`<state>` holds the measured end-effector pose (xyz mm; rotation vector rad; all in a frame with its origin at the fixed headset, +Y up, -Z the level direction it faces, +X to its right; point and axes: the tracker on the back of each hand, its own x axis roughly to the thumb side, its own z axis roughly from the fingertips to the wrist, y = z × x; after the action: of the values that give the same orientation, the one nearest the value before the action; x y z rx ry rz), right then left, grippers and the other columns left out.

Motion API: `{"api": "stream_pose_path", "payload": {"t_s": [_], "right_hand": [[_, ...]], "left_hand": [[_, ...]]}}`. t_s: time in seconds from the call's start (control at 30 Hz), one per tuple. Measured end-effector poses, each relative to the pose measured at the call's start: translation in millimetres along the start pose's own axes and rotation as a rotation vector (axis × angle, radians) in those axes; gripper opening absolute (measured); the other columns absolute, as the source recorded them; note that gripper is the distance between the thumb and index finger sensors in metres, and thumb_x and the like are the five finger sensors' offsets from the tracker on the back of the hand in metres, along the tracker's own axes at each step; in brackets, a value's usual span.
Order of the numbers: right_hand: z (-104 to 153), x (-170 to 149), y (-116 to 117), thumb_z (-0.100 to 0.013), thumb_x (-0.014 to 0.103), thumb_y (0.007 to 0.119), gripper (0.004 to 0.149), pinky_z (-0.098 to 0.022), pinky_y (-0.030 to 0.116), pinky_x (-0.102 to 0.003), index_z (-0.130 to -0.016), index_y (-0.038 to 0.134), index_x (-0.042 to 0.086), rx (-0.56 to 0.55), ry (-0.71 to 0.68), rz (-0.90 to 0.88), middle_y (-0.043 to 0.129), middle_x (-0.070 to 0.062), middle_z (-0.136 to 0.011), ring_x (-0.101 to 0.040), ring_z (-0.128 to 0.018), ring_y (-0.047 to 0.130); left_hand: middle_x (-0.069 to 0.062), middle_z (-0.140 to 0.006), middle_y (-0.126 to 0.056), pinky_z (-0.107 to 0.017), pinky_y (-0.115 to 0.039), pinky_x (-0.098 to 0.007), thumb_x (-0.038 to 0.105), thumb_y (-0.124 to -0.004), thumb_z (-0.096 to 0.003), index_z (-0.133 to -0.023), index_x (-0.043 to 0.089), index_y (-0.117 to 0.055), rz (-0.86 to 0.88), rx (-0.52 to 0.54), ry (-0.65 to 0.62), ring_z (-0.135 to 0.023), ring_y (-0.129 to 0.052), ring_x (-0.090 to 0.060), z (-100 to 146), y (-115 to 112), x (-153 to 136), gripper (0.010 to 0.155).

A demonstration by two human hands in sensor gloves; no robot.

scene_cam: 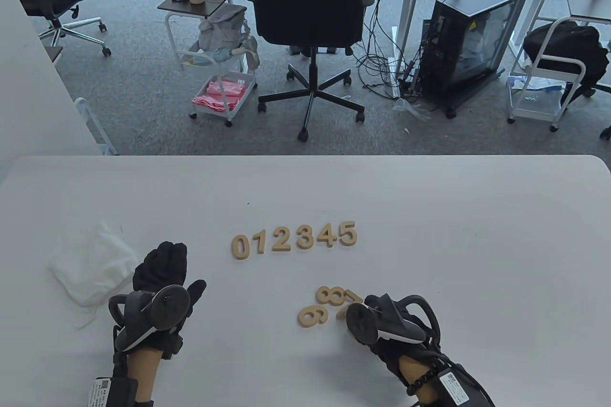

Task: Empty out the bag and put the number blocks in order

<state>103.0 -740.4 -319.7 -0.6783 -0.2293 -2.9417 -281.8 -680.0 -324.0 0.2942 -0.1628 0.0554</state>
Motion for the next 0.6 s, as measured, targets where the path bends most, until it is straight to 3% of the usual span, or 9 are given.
{"api": "stream_pose_path", "payload": {"t_s": [0.4,0.6], "right_hand": [[-5,11,13,-0.045,0.034,0.089,0.06,-0.058,0.086,-0.058,-0.1,0.073,0.02,0.062,-0.022,0.051,0.078,-0.024,-0.1,-0.048,-0.079,0.093],[-8,19,21,-0.044,0.034,0.089,0.067,-0.057,0.087,-0.054,-0.103,0.066,0.012,0.073,-0.03,0.097,0.08,-0.021,-0.098,-0.044,-0.077,0.095]], "left_hand": [[-0.032,-0.112,-0.052,-0.067,-0.06,-0.073,0.049,-0.08,-0.0486,-0.111,0.002,-0.051,0.001,-0.002,-0.007,-0.098,-0.067,-0.059,0,0,1,0.083],[-0.032,-0.112,-0.052,-0.067,-0.06,-0.073,0.049,-0.08,-0.0487,-0.111,0.002,-0.051,0.004,0.001,0.0,-0.098,-0.067,-0.059,0,0,0,0.083]]}}
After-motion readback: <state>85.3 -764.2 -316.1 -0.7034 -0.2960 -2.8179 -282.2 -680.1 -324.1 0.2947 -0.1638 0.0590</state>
